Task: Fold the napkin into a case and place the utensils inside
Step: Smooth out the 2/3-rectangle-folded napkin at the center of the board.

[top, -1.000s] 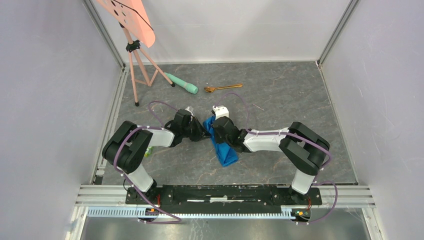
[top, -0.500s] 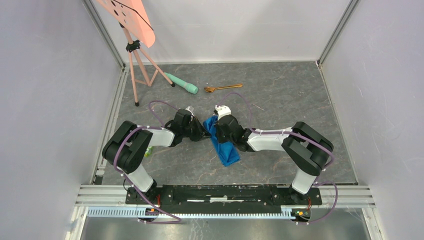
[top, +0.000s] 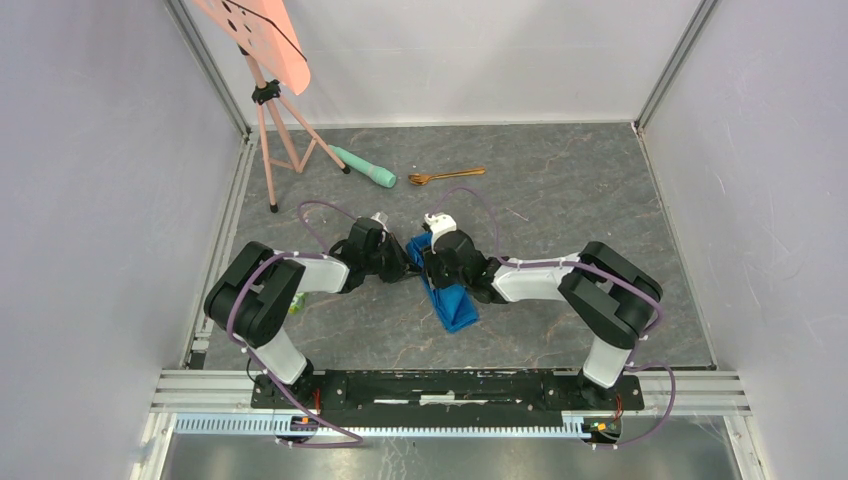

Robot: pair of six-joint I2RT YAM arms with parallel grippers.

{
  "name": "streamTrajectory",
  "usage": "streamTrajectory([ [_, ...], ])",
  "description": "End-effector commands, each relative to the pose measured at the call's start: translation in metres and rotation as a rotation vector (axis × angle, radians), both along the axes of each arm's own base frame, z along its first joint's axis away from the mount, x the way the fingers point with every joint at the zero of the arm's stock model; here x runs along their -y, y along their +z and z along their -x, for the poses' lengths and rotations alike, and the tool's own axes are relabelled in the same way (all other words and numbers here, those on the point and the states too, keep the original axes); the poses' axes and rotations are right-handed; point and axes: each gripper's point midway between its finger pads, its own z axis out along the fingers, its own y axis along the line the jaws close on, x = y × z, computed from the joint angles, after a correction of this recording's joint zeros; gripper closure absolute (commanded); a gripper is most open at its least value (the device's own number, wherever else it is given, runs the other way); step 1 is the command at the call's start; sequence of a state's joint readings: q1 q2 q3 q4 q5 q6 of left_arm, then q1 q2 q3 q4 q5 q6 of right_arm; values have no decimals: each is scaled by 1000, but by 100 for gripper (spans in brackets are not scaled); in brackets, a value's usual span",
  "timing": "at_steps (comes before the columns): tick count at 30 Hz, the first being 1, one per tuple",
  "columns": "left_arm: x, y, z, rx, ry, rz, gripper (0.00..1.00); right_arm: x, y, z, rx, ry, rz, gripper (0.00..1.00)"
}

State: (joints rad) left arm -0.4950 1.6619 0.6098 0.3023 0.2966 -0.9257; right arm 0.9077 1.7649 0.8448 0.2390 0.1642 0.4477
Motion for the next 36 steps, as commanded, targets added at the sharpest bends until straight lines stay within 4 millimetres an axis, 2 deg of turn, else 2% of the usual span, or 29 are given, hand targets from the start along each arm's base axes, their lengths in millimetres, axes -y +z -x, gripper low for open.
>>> streamTrajectory([
  [1, -11, -7, 4, 9, -19, -76, 87, -23, 43, 0, 52, 107, -79, 53],
  [2, -11, -7, 5, 8, -19, -75, 87, -22, 45, 0, 55, 113, -77, 48],
  [9, -14, -4, 9, 1, -18, -73, 81, -20, 66, 1, 82, 175, -95, 30],
  [15, -20, 10, 14, 8, -9, -60, 73, -5, 79, -9, 83, 171, -190, 28],
  [18, -24, 17, 18, 7, -3, -53, 65, 1, 78, -18, 61, 160, -257, 31],
  [21, -28, 26, 19, 17, 14, -53, 61, -5, 82, -25, 76, 171, -310, 42],
  [27, -24, 27, 13, 4, 14, -47, 60, -24, 60, -41, 36, 176, -326, 49],
  [30, -28, 25, 10, 6, 36, -68, 60, -43, 53, -47, -9, 171, -363, 59],
  [33, -33, 26, 10, 9, 49, -76, 61, -55, 66, -48, 2, 172, -418, 60],
  [36, -40, 27, 9, 9, 66, -82, 61, -55, 73, -43, -27, 196, -419, 52],
])
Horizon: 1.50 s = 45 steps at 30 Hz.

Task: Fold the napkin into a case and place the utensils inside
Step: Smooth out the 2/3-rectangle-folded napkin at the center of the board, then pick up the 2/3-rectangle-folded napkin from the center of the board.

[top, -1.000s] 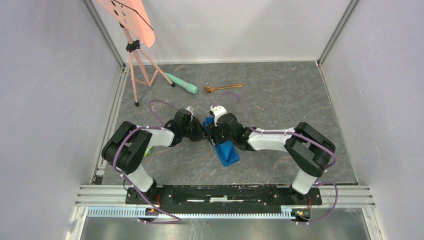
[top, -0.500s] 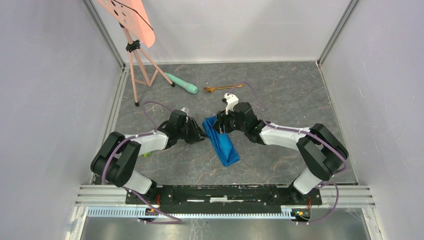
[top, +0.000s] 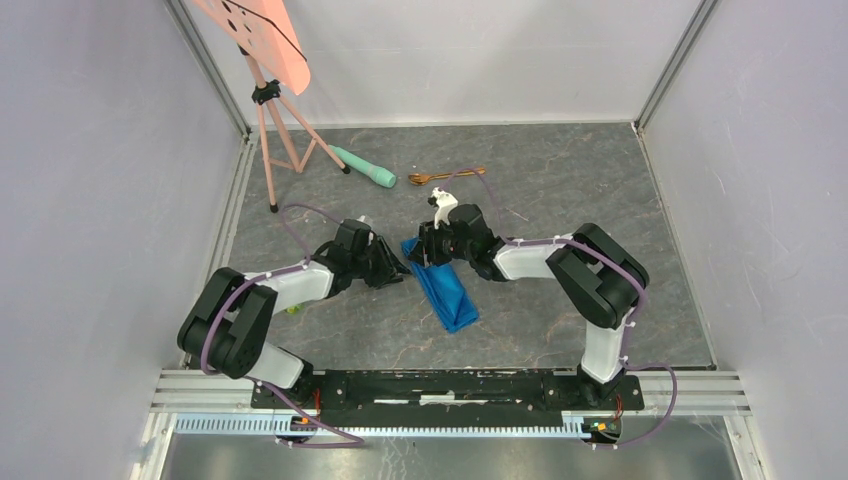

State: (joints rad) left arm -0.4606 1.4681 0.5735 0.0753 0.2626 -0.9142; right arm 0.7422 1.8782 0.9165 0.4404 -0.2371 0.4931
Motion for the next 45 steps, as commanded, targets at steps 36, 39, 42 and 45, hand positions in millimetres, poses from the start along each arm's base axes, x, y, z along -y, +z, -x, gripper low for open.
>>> streamTrajectory([
  [36, -7, 21, -57, 60, -25, -118, 66, 41, 51, 103, 80, 214, 45, 42],
  [39, -6, 29, -56, 74, -17, -101, 56, 31, 59, 58, 176, 149, 138, 39],
  [42, -7, 32, -59, 77, -2, -83, 55, 20, 61, 23, 225, 88, 192, 39],
  [45, -7, 28, -62, 59, -4, -79, 58, 8, 59, 4, 238, 65, 213, 43],
])
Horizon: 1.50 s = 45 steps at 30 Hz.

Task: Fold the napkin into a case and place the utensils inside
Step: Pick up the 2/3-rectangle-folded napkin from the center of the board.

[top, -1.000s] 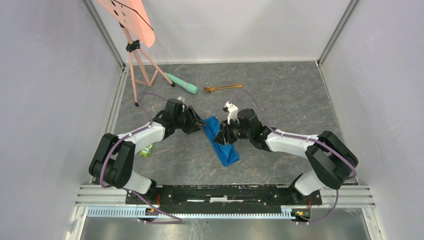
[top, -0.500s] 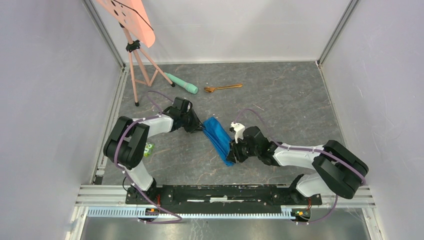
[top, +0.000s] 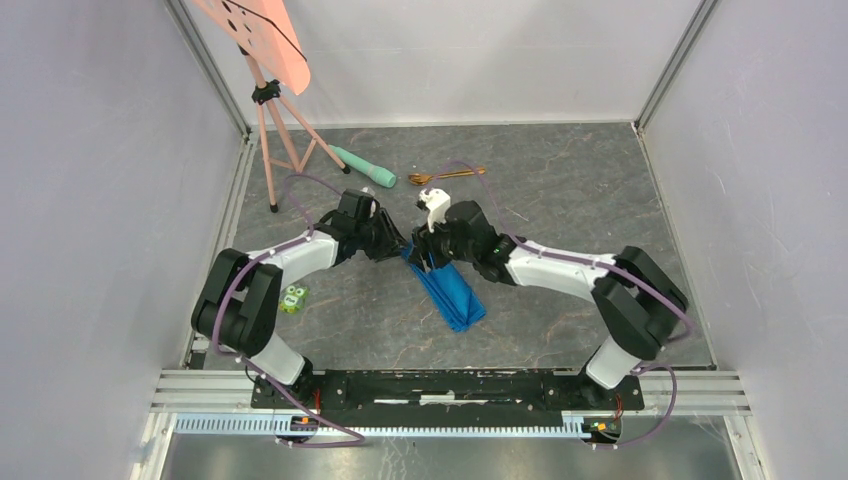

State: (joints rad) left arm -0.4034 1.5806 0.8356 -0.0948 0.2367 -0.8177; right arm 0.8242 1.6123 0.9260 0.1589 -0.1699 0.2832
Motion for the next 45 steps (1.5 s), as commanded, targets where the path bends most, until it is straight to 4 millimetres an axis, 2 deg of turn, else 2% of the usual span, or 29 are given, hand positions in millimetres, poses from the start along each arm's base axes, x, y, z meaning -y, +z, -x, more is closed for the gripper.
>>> streamTrajectory([
  [1, -3, 0, -6, 19, -8, -7, 60, -4, -7, -38, 73, -75, 87, 45],
  [6, -1, -8, -6, 3, -11, -1, 66, -7, -22, -50, 58, -113, 133, 46],
  [10, 0, -14, -5, -4, -14, 4, 67, -3, -36, -55, 54, -142, 170, 47],
  [16, 1, -19, -4, -12, -18, 7, 67, -2, -43, -62, 60, -174, 187, 54],
  [22, 3, -24, -4, -23, -22, 10, 67, -3, -55, -66, 54, -189, 213, 54],
  [25, 4, -27, -4, -28, -25, 11, 67, -3, -52, -69, 66, -201, 215, 60],
  [28, 4, -29, -3, -32, -23, 12, 68, -3, -42, -71, 90, -208, 209, 79],
  [33, 4, -30, -3, -35, -23, 11, 68, -5, -10, -61, 102, -180, 144, 99],
  [35, 4, -29, -2, -38, -26, 18, 68, -8, -3, -53, 88, -159, 94, 100],
  [40, 7, -23, 0, -32, -30, 35, 69, -20, -5, -38, 33, -93, 26, 99],
  [45, 10, -17, -3, -8, -34, 55, 72, -22, -9, -38, 16, -91, 15, 100],
])
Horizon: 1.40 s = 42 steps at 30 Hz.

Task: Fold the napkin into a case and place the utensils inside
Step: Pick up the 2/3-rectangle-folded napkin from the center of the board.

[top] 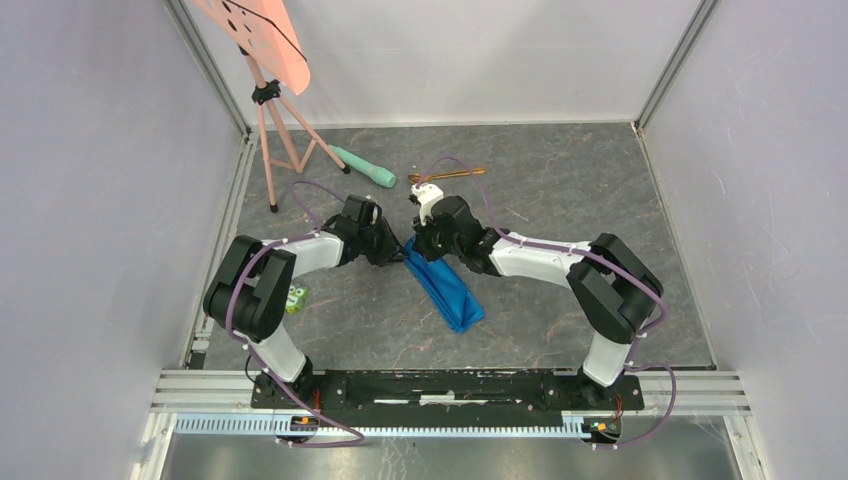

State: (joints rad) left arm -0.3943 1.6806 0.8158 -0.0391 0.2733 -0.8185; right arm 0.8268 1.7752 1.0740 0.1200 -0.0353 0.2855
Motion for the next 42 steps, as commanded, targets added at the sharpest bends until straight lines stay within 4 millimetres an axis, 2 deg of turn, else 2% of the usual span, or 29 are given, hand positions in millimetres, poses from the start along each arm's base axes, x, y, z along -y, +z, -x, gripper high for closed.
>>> streamTrajectory([
  [1, 10, 16, -7, 62, -19, 60, 72, -9, 6, 0, 1, 17, -61, 100],
  [9, 12, 14, -9, 64, -21, 71, 74, -23, -24, 11, -84, 88, -113, 100],
  [17, 11, 13, -8, 66, -24, 62, 75, -14, -45, -3, -79, 77, -90, 95],
  [19, 11, 12, -9, 63, -24, 61, 75, -12, -45, -6, -67, 80, -85, 92],
  [22, 12, 14, -9, 65, -24, 67, 74, -11, -44, -8, -46, 94, -75, 82],
  [28, 14, 20, -10, 69, -28, 73, 74, -12, -36, -4, -15, 138, -96, 67],
  [34, 15, 26, -10, 75, -25, 85, 76, -11, -32, -2, 8, 147, -102, 61],
  [42, 16, 31, -10, 79, -26, 98, 79, -12, -37, -6, 17, 129, -97, 60],
])
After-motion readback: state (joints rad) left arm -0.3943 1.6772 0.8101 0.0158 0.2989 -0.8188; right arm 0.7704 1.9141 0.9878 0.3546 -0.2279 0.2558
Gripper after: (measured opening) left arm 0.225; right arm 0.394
